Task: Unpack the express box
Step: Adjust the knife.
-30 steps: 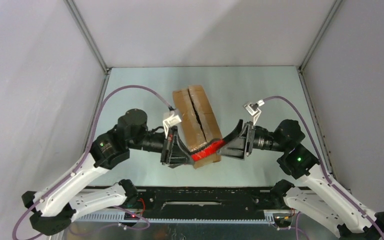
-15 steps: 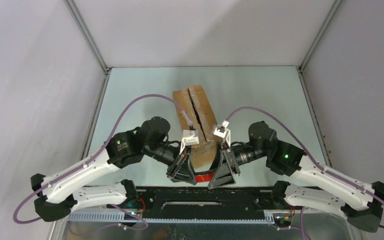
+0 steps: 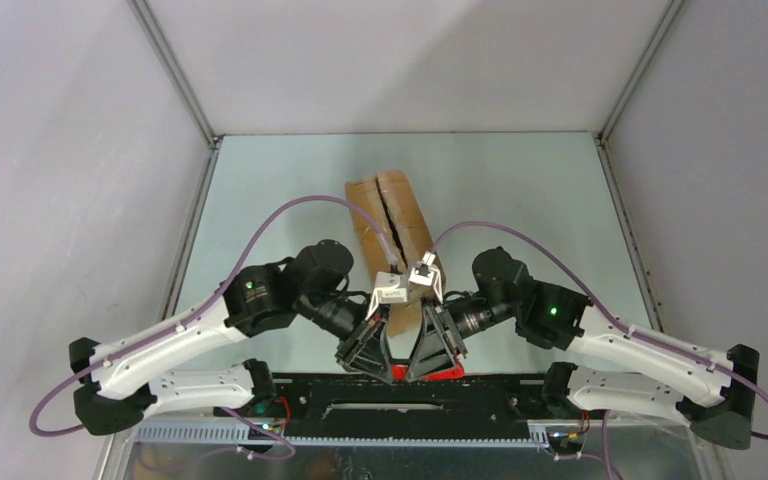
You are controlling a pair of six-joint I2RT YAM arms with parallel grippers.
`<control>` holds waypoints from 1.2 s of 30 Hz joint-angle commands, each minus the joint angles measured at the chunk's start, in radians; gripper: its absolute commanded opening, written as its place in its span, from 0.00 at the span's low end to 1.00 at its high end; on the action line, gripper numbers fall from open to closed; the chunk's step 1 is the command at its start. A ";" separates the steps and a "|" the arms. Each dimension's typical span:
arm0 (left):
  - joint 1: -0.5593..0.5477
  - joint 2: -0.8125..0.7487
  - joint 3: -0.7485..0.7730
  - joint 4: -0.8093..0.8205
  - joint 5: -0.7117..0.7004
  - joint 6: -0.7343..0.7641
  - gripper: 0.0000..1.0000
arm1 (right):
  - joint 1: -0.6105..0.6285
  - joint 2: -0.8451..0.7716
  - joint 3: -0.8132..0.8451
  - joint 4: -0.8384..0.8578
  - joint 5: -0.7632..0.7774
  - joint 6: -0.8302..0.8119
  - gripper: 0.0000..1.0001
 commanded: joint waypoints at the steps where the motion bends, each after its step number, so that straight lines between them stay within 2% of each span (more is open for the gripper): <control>1: 0.022 -0.001 0.055 0.133 -0.083 -0.024 0.00 | 0.023 0.008 0.043 0.031 0.014 -0.001 0.40; 4: 0.041 0.002 0.054 0.142 -0.081 -0.042 0.00 | 0.027 0.010 0.037 0.033 0.024 0.007 0.56; 6: 0.054 -0.003 0.045 0.153 -0.069 -0.048 0.00 | 0.028 0.001 0.026 0.035 0.035 0.007 0.60; 12: 0.096 -0.020 0.026 0.196 -0.034 -0.084 0.00 | 0.027 -0.019 0.000 0.045 0.058 0.016 0.47; 18: 0.109 -0.015 0.021 0.226 -0.018 -0.112 0.00 | 0.022 -0.031 -0.017 0.071 0.075 0.035 0.43; 22: 0.109 -0.006 0.020 0.242 -0.049 -0.134 0.00 | 0.020 -0.033 -0.031 0.124 0.100 0.081 0.32; 25: 0.112 -0.004 0.019 0.250 -0.085 -0.150 0.00 | 0.007 -0.047 -0.062 0.163 0.137 0.127 0.05; 26: 0.115 -0.003 0.019 0.249 -0.099 -0.156 0.00 | -0.002 -0.056 -0.076 0.175 0.149 0.154 0.00; 28: 0.130 0.002 0.032 0.229 -0.141 -0.169 0.00 | -0.020 -0.081 -0.116 0.203 0.157 0.185 0.00; 29: 0.143 0.004 0.041 0.211 -0.174 -0.180 0.17 | -0.028 -0.095 -0.128 0.202 0.164 0.195 0.00; 32: 0.188 -0.001 0.064 0.181 -0.252 -0.219 0.58 | -0.062 -0.135 -0.161 0.170 0.182 0.222 0.00; 35: 0.226 -0.008 0.106 0.124 -0.351 -0.240 0.93 | -0.102 -0.191 -0.201 0.141 0.180 0.248 0.00; 36: 0.238 -0.008 0.125 0.100 -0.381 -0.242 0.97 | -0.115 -0.219 -0.214 0.127 0.179 0.256 0.00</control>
